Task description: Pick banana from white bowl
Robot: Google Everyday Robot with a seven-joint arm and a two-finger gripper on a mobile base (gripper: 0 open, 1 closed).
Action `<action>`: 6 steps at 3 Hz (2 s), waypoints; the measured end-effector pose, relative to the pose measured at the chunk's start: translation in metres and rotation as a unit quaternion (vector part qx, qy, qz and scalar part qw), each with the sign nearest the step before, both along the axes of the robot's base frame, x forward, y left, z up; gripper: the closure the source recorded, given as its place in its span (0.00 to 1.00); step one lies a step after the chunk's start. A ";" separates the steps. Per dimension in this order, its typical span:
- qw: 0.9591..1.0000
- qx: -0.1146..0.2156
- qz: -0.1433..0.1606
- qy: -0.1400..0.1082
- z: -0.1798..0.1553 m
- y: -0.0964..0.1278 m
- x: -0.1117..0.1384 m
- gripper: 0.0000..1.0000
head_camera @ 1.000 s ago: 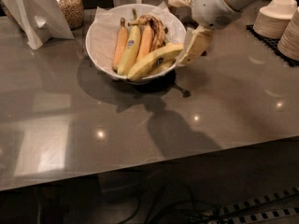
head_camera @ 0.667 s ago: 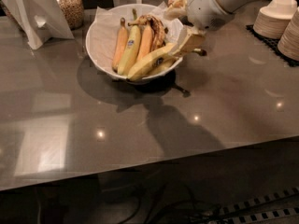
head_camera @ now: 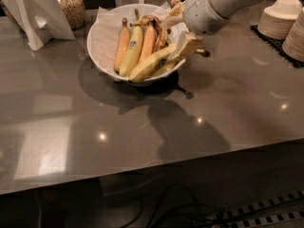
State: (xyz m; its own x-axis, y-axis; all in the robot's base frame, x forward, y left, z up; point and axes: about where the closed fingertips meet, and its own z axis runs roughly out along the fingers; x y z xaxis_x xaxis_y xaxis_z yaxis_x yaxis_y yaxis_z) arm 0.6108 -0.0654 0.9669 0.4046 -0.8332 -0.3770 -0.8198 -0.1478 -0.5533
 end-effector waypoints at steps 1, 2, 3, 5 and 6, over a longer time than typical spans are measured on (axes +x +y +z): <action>1.000 -0.001 0.011 0.009 -0.010 0.006 0.006 0.43; 1.000 -0.001 0.020 0.013 -0.017 0.012 0.012 0.44; 0.999 -0.009 0.031 0.023 -0.026 0.019 0.017 0.44; 0.994 -0.055 0.073 0.051 -0.046 0.030 0.026 0.44; 0.991 -0.075 0.091 0.067 -0.055 0.034 0.029 0.48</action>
Offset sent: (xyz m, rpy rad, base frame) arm 0.0201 0.0166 -0.0210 -0.0019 0.0321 0.0546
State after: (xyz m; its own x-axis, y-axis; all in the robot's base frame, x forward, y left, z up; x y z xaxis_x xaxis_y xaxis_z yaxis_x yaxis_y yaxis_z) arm 0.6395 -0.0315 0.9120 0.5091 -0.8014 -0.3141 -0.8359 -0.3733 -0.4024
